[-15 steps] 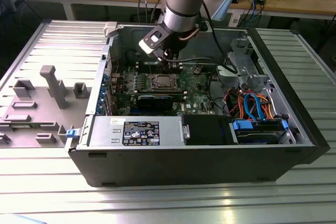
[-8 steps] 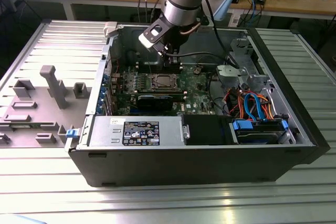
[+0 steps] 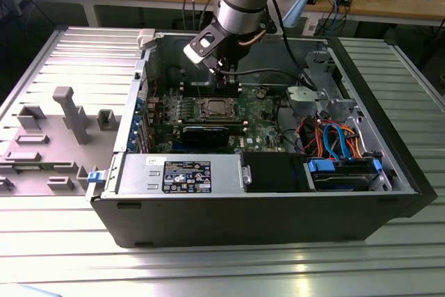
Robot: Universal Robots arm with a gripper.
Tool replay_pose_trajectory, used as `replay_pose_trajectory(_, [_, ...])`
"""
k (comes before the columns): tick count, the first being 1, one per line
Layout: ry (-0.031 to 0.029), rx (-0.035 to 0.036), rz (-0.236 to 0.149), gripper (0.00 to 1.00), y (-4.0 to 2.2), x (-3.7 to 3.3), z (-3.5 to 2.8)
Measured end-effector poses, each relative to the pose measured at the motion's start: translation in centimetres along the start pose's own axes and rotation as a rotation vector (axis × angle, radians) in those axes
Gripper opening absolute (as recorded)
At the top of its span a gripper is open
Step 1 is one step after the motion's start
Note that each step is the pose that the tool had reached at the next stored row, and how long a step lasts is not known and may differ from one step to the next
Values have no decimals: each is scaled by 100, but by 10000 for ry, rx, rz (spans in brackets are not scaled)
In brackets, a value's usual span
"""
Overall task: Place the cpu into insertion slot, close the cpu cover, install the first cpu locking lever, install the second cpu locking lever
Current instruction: 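Close the cpu cover, then install the first cpu locking lever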
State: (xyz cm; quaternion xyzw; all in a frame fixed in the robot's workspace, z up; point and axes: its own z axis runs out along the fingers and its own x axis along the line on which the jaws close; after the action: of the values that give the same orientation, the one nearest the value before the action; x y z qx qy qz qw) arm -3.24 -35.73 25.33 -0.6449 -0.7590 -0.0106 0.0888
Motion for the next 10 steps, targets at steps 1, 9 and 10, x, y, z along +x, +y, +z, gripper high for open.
replay_pose_trajectory(1, [-1,0,1,11,0,0,0])
replay_pose_trajectory(9, [-17,26,-170,11,0,0,0])
replay_pose_trajectory(10, [-25,38,-248,11,0,0,-1])
